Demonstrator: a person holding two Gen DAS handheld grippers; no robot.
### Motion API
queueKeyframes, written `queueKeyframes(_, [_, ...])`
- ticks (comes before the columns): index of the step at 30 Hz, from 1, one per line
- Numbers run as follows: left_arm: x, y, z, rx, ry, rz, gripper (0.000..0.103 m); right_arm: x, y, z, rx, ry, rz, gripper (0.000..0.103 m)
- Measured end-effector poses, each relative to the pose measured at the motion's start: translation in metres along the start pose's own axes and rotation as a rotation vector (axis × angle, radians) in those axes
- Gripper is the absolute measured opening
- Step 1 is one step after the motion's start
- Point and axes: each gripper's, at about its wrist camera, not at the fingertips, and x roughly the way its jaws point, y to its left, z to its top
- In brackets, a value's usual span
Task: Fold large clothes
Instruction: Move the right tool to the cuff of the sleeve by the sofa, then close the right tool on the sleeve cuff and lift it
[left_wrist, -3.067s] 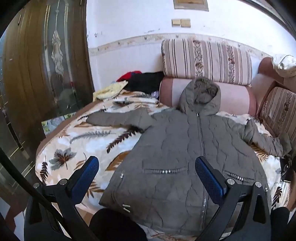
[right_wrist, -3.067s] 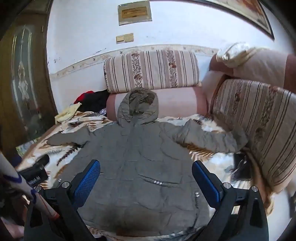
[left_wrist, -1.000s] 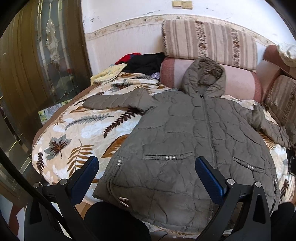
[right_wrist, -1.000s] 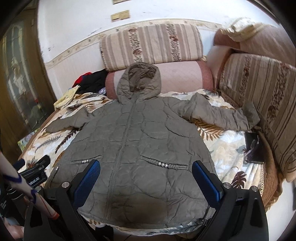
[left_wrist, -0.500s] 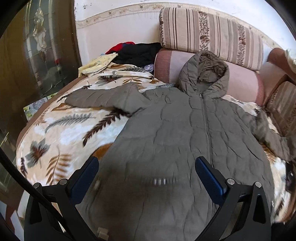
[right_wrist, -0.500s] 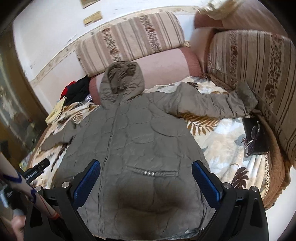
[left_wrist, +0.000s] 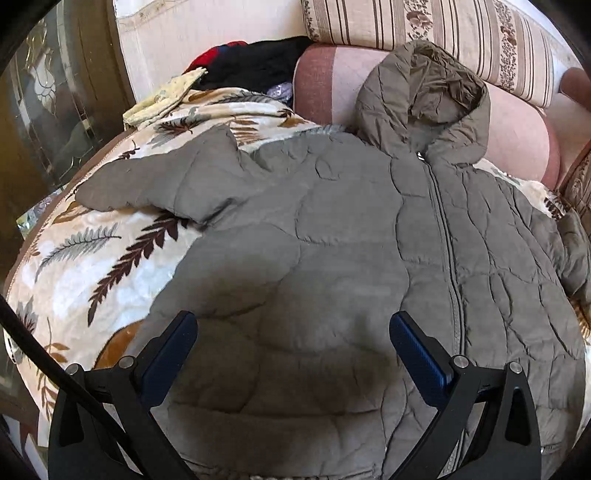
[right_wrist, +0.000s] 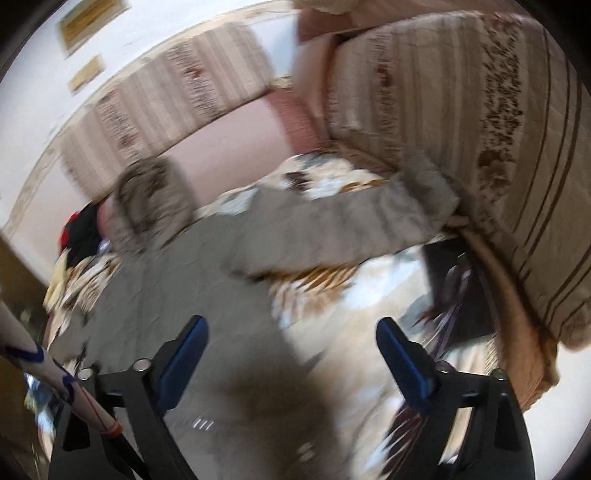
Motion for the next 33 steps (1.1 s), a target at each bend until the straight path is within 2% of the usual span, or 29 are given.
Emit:
queueKeyframes(2, [0.001,0.001,0.0,-0.003,0.008,-0.026,0.103,0.013,-0.028,0.024,0.028,-0.016,-0.047,0.082])
queueKeyframes(5, [0.0,0.002,-0.001,-0.004,0.001,-0.033,0.103,0.034,-0.07,0.059,0.055,-0.026,-0.113,0.079])
queueKeyframes(10, [0.001,-0.001,0.001,-0.003,-0.003,-0.037,0.103,0.066,-0.116,0.092,0.073,0.004,-0.244,0.068])
queueKeyframes(16, [0.009,-0.005,0.002,0.01,0.007,-0.031,0.103,0.098,-0.143,0.106,0.1,0.021,-0.26,0.062])
queueKeyframes(23, [0.015,-0.007,0.003,0.015,0.012,-0.02,0.103,0.132,-0.169,0.11,0.108,0.054,-0.405,0.062])
queueKeyframes(27, [0.018,-0.009,0.003,0.023,0.011,-0.013,0.103,0.145,-0.186,0.112,0.146,0.059,-0.399,0.06])
queueKeyframes(28, [0.018,-0.009,0.003,0.025,0.013,-0.014,0.103,0.147,-0.187,0.111,0.139,0.06,-0.407,0.056])
queueKeyframes(30, [0.019,-0.011,0.003,0.03,0.015,-0.014,0.103,0.152,-0.185,0.111,0.116,0.064,-0.394,0.04])
queueKeyframes(31, [0.019,-0.011,0.003,0.035,0.012,-0.01,0.103,0.156,-0.183,0.112,0.106,0.079,-0.383,0.026])
queueKeyframes(32, [0.019,-0.012,0.002,0.039,0.011,-0.009,0.103,0.157,-0.181,0.111,0.093,0.089,-0.391,0.018])
queueKeyframes(33, [0.019,-0.012,0.002,0.041,0.011,-0.008,0.103,0.154,-0.179,0.111,0.087,0.081,-0.392,0.016])
